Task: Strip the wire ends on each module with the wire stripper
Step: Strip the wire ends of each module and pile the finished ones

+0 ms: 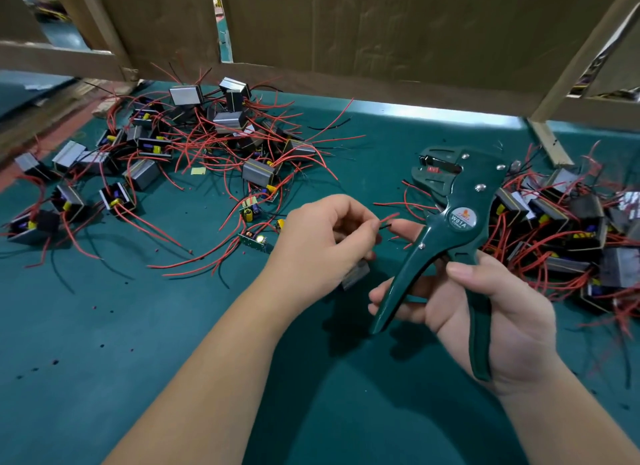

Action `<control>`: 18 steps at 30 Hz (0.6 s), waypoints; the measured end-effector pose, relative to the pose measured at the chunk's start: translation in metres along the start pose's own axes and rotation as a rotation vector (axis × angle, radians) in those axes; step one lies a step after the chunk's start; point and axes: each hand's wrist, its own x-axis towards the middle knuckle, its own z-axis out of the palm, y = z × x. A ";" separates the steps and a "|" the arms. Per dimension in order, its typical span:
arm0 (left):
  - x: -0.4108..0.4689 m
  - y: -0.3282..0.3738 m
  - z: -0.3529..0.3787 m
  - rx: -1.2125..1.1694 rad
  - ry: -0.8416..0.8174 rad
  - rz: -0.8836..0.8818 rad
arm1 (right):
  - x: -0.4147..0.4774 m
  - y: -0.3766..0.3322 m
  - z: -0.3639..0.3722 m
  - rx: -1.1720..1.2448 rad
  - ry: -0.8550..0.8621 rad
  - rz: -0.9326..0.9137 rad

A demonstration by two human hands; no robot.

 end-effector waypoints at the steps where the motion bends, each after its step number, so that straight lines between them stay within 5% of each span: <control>1: 0.000 0.001 0.001 -0.073 0.010 -0.036 | 0.000 0.000 0.000 -0.004 -0.002 -0.004; 4: 0.002 0.007 0.002 -0.300 0.087 -0.172 | -0.002 -0.001 0.001 0.015 -0.073 -0.017; 8: 0.007 0.009 -0.009 -0.352 0.235 -0.134 | -0.002 -0.004 0.000 0.093 -0.145 0.046; 13: 0.006 0.009 -0.020 -0.256 0.132 0.049 | 0.002 -0.006 -0.004 0.059 -0.040 0.209; 18: 0.004 0.009 -0.021 -0.162 0.127 0.079 | -0.003 -0.005 0.000 0.087 -0.265 0.308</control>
